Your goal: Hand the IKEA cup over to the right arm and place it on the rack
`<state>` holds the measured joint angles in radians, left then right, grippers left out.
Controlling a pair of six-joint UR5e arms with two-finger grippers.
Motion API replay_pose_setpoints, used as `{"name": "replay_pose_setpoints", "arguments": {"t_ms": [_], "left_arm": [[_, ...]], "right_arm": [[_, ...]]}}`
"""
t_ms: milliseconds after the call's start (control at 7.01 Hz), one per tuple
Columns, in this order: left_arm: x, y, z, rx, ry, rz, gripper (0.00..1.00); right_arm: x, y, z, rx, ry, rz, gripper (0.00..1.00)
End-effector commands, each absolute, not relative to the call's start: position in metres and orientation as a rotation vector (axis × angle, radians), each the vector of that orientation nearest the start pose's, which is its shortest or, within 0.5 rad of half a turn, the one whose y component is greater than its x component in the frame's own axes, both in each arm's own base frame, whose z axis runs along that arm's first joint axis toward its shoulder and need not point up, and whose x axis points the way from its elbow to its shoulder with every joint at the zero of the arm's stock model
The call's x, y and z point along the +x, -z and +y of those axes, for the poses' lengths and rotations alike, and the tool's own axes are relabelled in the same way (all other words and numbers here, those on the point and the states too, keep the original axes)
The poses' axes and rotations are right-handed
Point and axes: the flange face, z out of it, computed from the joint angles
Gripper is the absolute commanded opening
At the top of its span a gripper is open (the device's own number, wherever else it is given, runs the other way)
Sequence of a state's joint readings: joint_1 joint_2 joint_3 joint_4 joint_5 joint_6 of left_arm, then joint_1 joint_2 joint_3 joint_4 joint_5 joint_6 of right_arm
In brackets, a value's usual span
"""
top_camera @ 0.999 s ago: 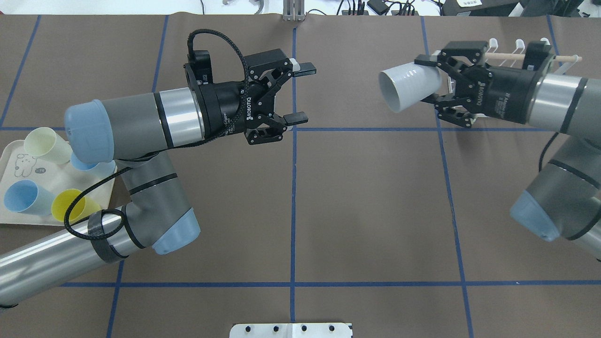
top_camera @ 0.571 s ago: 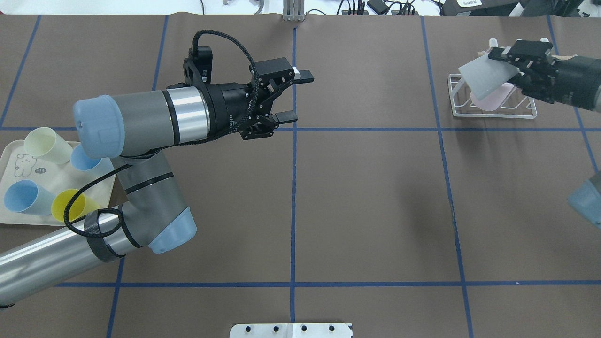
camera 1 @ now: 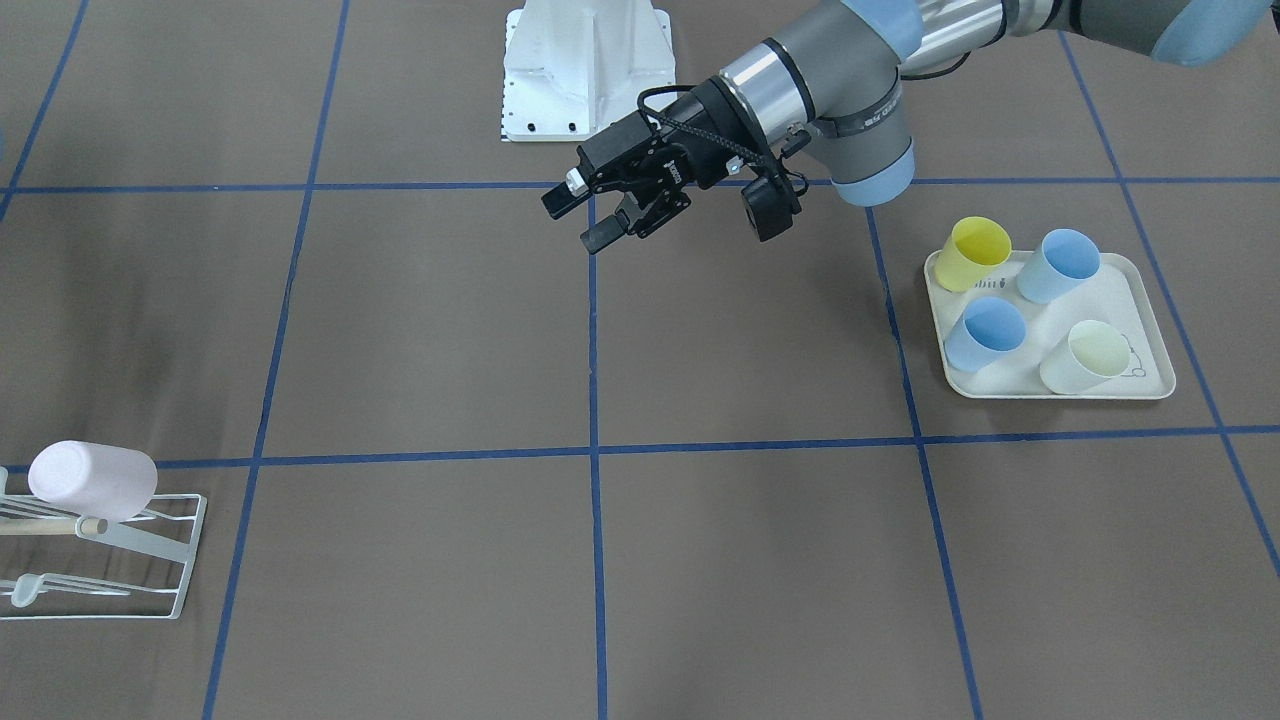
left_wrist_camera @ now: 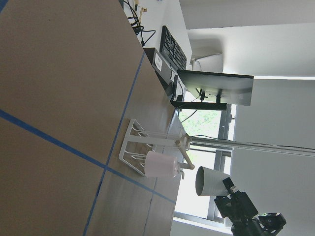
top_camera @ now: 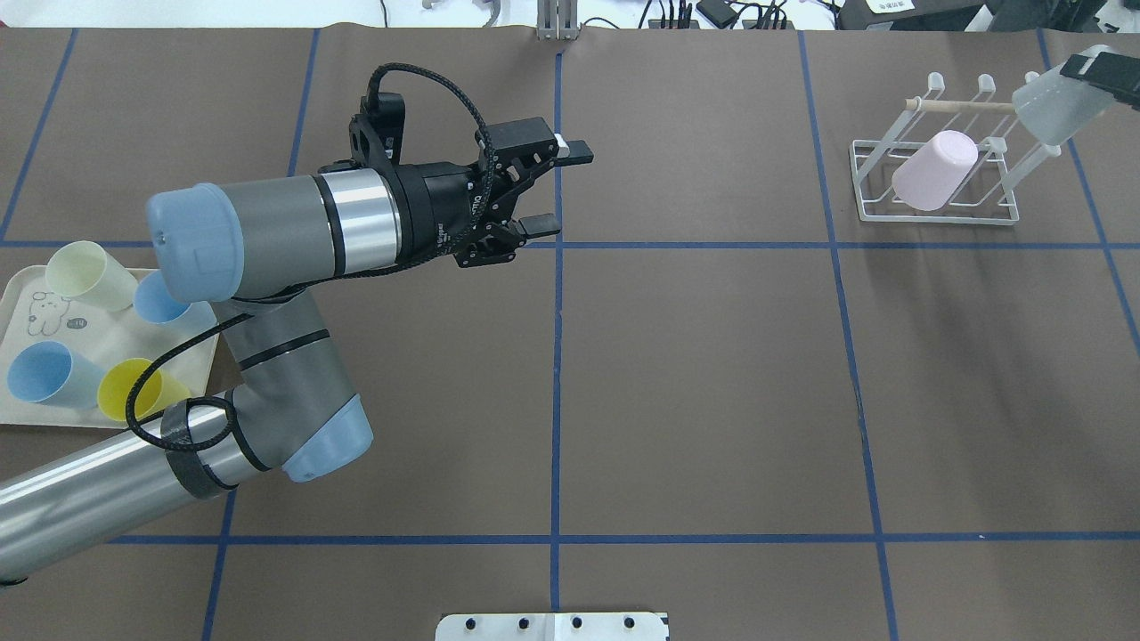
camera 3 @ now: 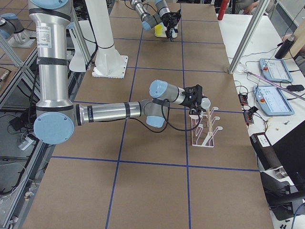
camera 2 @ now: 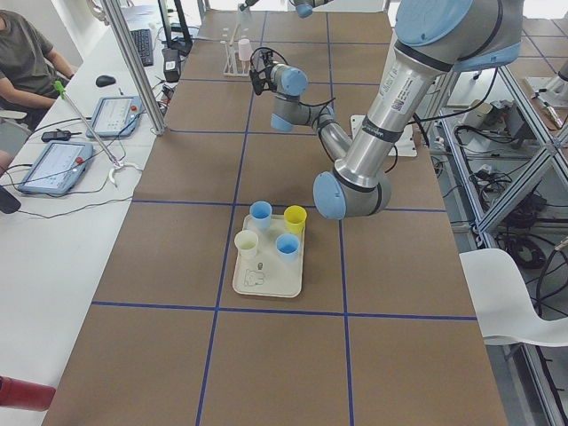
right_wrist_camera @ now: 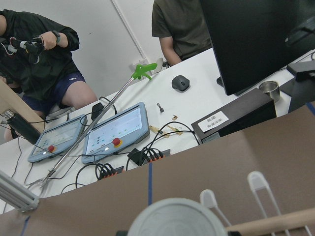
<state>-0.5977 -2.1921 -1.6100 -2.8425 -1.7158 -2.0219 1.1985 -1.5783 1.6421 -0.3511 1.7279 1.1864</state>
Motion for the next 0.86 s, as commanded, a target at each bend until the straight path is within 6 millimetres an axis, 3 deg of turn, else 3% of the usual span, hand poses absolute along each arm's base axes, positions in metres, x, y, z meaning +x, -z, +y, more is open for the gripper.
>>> {"name": "replay_pose_setpoints", "arguments": {"t_ms": [0, 143, 428, 713], "left_arm": [[0.444, -0.142, -0.444, 0.042, 0.558, 1.962, 0.99], [0.448, -0.146, -0.445, 0.040, 0.563, 1.953, 0.99], [0.448, -0.147, -0.447, 0.042, 0.566, 1.950, 0.99], [0.450, -0.148, -0.446, 0.040, 0.566, 1.949, 0.99]], "right_arm": [[-0.075, -0.505, -0.527, 0.891, -0.561, -0.867, 0.00], [-0.088, -0.516, -0.526, 0.891, -0.508, -0.831, 0.00], [-0.118, -0.514, -0.523, 0.896, -0.477, -0.827, 0.00], [-0.127, -0.513, -0.519, 0.890, -0.464, -0.834, 0.00]]}}
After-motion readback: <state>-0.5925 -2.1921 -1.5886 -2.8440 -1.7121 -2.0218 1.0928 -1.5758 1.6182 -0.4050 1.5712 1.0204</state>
